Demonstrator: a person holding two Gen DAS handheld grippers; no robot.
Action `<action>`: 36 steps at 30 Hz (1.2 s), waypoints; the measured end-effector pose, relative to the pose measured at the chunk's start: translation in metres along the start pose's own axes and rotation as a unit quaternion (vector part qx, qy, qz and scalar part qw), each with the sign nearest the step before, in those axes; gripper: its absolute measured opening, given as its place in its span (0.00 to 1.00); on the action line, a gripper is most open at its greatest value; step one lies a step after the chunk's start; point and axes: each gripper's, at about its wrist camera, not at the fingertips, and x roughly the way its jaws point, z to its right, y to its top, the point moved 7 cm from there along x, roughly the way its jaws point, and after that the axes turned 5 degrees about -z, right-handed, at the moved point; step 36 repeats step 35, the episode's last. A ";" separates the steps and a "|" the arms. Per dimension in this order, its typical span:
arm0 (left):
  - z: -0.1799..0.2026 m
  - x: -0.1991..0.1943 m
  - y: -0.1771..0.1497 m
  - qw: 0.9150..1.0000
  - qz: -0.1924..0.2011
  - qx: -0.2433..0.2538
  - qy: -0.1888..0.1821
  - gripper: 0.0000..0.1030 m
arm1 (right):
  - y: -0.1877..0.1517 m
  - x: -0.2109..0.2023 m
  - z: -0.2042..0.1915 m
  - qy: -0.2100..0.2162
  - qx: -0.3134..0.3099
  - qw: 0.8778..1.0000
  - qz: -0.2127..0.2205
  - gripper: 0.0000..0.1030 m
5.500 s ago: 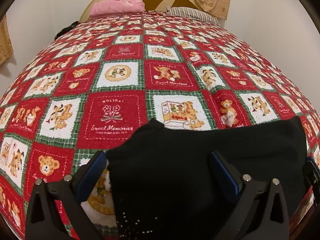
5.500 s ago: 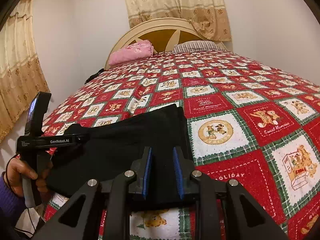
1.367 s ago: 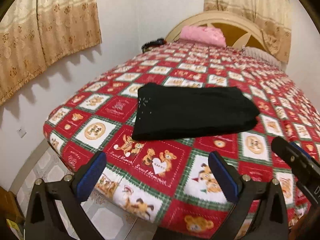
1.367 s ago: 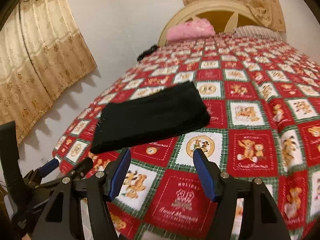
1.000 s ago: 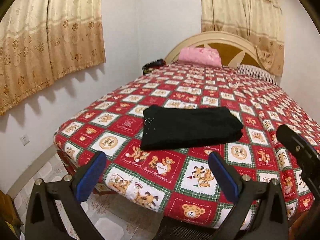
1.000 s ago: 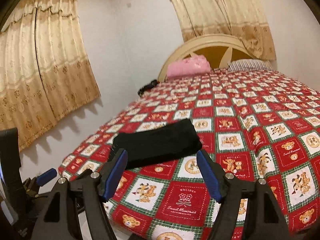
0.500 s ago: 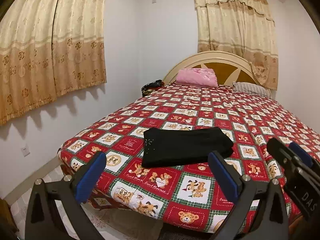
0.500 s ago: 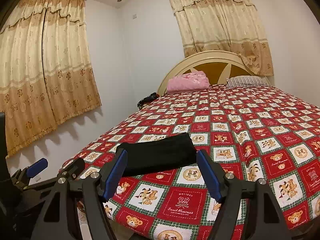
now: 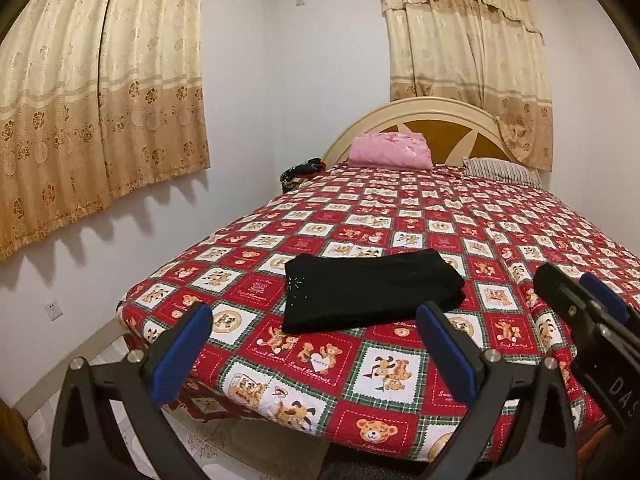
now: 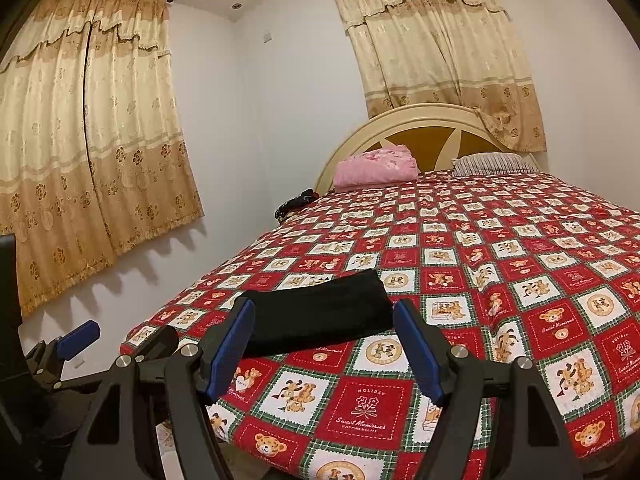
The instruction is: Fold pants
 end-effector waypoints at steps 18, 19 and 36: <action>0.004 0.002 0.001 1.000 -0.006 0.008 0.010 1.00 | -0.004 0.002 0.001 -0.011 -0.001 1.000 -0.010 0.71; 0.003 0.003 0.001 1.000 -0.010 0.003 0.008 1.00 | -0.005 0.002 0.001 -0.011 -0.002 1.000 -0.011 0.71; 0.002 0.005 -0.002 1.000 -0.012 -0.003 -0.019 1.00 | -0.007 0.003 0.006 -0.019 -0.002 1.000 -0.015 0.71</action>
